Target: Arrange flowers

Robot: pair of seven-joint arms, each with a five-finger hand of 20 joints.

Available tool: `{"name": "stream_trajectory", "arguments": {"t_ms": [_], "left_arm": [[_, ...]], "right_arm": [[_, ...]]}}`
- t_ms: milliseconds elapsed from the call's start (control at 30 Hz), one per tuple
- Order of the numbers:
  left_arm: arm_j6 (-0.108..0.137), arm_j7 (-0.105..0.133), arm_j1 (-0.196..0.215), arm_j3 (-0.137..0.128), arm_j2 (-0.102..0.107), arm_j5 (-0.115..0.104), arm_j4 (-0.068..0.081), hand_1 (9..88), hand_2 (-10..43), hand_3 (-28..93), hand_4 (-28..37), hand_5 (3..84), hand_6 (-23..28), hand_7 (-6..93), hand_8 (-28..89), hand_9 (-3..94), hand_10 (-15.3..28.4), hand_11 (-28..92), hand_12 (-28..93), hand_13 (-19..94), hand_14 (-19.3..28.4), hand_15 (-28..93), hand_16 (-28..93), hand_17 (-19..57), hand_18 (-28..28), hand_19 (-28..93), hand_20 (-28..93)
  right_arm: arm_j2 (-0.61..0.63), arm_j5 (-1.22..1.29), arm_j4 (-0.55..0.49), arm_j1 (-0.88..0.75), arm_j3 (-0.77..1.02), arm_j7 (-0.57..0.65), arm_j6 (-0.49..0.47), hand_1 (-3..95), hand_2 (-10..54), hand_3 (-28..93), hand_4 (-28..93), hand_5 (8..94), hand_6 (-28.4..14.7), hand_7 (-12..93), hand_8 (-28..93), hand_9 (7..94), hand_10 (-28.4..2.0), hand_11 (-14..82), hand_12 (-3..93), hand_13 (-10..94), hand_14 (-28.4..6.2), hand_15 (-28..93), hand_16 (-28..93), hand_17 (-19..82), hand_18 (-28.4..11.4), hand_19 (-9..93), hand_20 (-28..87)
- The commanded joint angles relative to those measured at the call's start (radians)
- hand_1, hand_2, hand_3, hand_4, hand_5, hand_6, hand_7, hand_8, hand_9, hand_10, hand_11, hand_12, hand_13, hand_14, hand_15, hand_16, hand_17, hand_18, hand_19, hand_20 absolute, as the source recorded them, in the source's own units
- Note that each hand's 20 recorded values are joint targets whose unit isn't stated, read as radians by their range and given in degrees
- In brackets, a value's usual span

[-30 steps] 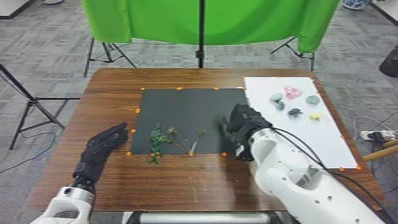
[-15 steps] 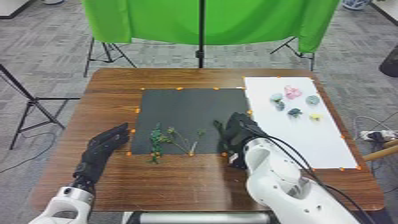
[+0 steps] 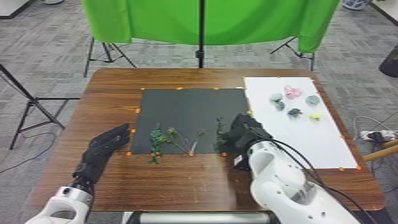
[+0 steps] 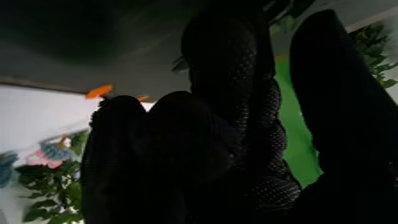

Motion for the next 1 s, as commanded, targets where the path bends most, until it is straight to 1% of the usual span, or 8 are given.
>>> {"name": "stream_trajectory", "arguments": {"t_ms": [33, 133, 267, 333, 467, 600, 767, 1000], "left_arm": [[-0.022, -0.038, 0.019, 0.010, -0.010, 0.005, 0.009, 28.5, -4.3, 62, -20.2, 39.8, 4.3, 5.1, -5, 36.8, 11.4, 9, 12, 28, 16.1, 12, 4, 2.1, 12.9, 1, 18], [-0.025, -0.038, 0.014, 0.014, -0.012, 0.007, 0.012, 28.6, -4.2, 62, -20.3, 39.7, 4.2, 5.1, -5, 36.9, 11.5, 9, 13, 28, 16.1, 12, 4, 2.1, 12.9, 1, 18], [-0.037, -0.038, -0.001, 0.021, -0.011, 0.015, 0.016, 28.6, -4.0, 62, -20.2, 39.6, 4.1, 5.2, -5, 36.8, 11.4, 9, 13, 28, 16.1, 12, 4, 2.0, 12.9, 1, 18], [-0.038, -0.041, 0.000, 0.019, -0.011, 0.020, 0.015, 28.7, -3.9, 62, -20.1, 39.6, 4.1, 5.2, -5, 36.8, 11.4, 9, 13, 28, 16.1, 12, 4, 2.0, 12.9, 1, 18], [-0.036, -0.042, 0.006, 0.013, -0.014, 0.017, 0.013, 28.7, -3.9, 62, -20.0, 39.6, 4.2, 5.1, -5, 36.7, 11.4, 9, 13, 28, 16.0, 12, 4, 2.0, 12.9, 1, 18], [-0.034, -0.044, 0.015, 0.009, -0.017, 0.014, 0.011, 28.8, -3.8, 62, -20.1, 39.5, 4.1, 5.1, -5, 36.7, 11.4, 9, 13, 28, 16.0, 12, 4, 2.0, 12.9, 1, 18], [-0.041, -0.037, 0.014, 0.011, -0.020, 0.017, 0.012, 28.7, -3.8, 62, -20.0, 39.5, 4.2, 5.1, -5, 36.6, 11.5, 9, 13, 28, 16.0, 12, 4, 2.0, 12.9, 1, 18], [-0.047, -0.039, 0.019, 0.005, -0.020, 0.019, 0.011, 28.7, -3.7, 62, -20.0, 39.5, 4.2, 5.0, -5, 36.7, 11.4, 9, 13, 28, 16.1, 12, 5, 1.9, 12.9, 1, 18]], "right_arm": [[0.057, 0.075, -0.095, -0.049, 0.043, -0.184, 0.073, 35.8, -9.4, 63, -8, 82.7, -2.4, 31, -5, 92.0, -10.8, 41.4, 24.5, 94, -3.3, 61, 27, 70, -10.1, 93, 53], [0.067, 0.185, -0.106, -0.013, 0.019, -0.257, -0.024, 30.2, -1.7, 67, -7, 80.7, -2.1, 25, -7, 91.6, -11.0, 41.3, 25.1, 94, -3.6, 60, 29, 69, -11.2, 93, 55], [0.054, 0.191, -0.063, 0.038, -0.044, -0.270, -0.075, 26.8, 2.0, 69, -7, 77.1, -2.0, 16, -8, 91.1, -11.6, 40.8, 25.4, 94, -4.1, 58, 31, 68, -12.4, 93, 56], [0.050, 0.197, -0.041, 0.049, -0.067, -0.264, -0.070, 26.7, 2.5, 69, -7, 76.6, -1.8, 15, -8, 91.2, -11.8, 40.6, 25.4, 94, -4.3, 58, 31, 68, -12.5, 93, 56], [0.055, 0.181, -0.027, 0.037, -0.067, -0.244, -0.080, 26.1, 3.7, 69, -6, 76.3, -1.8, 15, -8, 91.4, -12.1, 40.2, 25.3, 94, -4.4, 58, 31, 68, -12.6, 93, 56], [0.070, 0.166, -0.033, 0.019, -0.049, -0.220, -0.085, 25.3, 4.0, 69, -6, 76.4, -1.7, 15, -8, 91.6, -12.2, 40.1, 25.3, 94, -4.4, 58, 31, 68, -12.7, 93, 56], [0.097, 0.180, -0.054, -0.014, -0.009, -0.207, -0.103, 25.2, 4.2, 69, -7, 76.6, -1.7, 15, -8, 91.7, -12.3, 39.9, 25.4, 94, -4.5, 58, 31, 68, -12.8, 93, 57], [0.121, 0.189, -0.080, -0.037, 0.020, -0.204, -0.113, 24.6, 4.3, 69, -7, 77.0, -1.9, 15, -8, 91.8, -12.4, 39.7, 25.4, 94, -4.5, 58, 31, 68, -12.8, 93, 57]]}}
